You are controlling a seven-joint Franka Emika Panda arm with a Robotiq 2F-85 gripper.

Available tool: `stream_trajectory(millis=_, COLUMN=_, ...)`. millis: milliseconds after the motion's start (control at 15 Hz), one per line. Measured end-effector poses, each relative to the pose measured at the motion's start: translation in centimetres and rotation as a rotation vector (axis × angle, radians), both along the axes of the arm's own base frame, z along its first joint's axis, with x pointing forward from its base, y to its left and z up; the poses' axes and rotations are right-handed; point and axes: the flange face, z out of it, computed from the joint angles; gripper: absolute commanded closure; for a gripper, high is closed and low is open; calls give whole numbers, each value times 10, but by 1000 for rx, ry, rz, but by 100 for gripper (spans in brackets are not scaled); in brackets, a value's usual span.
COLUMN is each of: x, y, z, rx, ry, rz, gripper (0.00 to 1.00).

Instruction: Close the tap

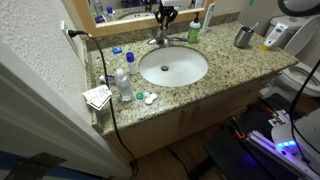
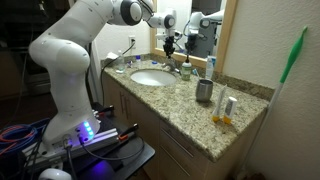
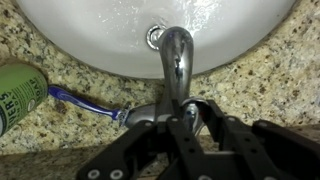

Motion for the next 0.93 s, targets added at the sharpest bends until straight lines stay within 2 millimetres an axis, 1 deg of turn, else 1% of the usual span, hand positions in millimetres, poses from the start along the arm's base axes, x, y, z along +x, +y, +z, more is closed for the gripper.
stream_trajectory(millis=333, x=0, y=-5, z=-2, rx=27, ry=15, rz=10, gripper=93)
stream_trajectory(millis=600, x=-1, y=-5, z=-17, rx=41, ry=70, rz=20, gripper=93)
stream_trajectory(millis=933, x=2, y=-5, z=-17, rx=40, ry=90, rz=20, gripper=93)
